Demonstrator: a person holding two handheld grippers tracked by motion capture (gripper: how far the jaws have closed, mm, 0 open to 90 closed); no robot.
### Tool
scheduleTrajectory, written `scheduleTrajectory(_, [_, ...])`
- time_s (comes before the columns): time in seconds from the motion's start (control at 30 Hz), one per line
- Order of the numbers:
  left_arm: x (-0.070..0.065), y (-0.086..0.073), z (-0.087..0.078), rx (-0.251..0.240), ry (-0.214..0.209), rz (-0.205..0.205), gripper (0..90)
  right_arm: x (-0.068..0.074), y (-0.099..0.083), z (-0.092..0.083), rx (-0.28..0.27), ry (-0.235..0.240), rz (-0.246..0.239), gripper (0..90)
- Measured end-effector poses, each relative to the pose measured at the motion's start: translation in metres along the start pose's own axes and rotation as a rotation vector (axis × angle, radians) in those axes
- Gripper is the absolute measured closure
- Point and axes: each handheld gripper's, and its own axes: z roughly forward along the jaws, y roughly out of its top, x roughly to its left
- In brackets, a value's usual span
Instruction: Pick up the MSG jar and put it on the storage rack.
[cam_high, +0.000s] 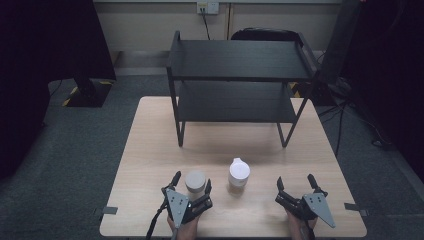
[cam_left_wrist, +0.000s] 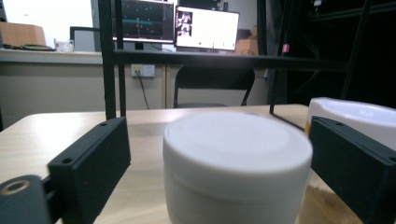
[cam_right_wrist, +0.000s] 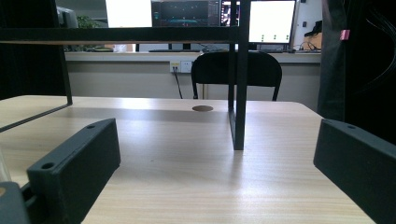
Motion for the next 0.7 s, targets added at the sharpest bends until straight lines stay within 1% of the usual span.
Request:
scheduleTrajectory(0.07, [0.0004, -0.0008, -0.0005, 0.013, -0.005, -0.003, 10.9, 0.0, 0.0, 0.0, 0.0, 0.0, 0.0, 0.0])
scheduleTrajectory(0.13, [-0.0001, -0.0021, -0.001, 0.02, -0.005, 0.005, 14.2, 0.0, 0.0, 0.0, 0.0, 0.0, 0.0, 0.0])
scheduleTrajectory(0.27, [0.0012, -0.0031, -0.001, 0.034, -0.017, 0.016, 20.0, 0.0, 0.0, 0.0, 0.0, 0.0, 0.0, 0.0])
scheduleTrajectory(0.47, [0.0009, -0.0047, -0.0007, 0.037, -0.026, 0.031, 30.6, 0.0, 0.0, 0.0, 0.0, 0.0, 0.0, 0.0])
scheduleTrajectory(0.53, [-0.0005, -0.0064, -0.0013, 0.029, -0.017, 0.033, 33.4, 0.0, 0.0, 0.0, 0.0, 0.0, 0.0, 0.0])
scheduleTrajectory(0.7, [0.0021, -0.0064, -0.0012, 0.028, -0.027, 0.033, 34.1, 0.0, 0.0, 0.0, 0.0, 0.0, 0.0, 0.0])
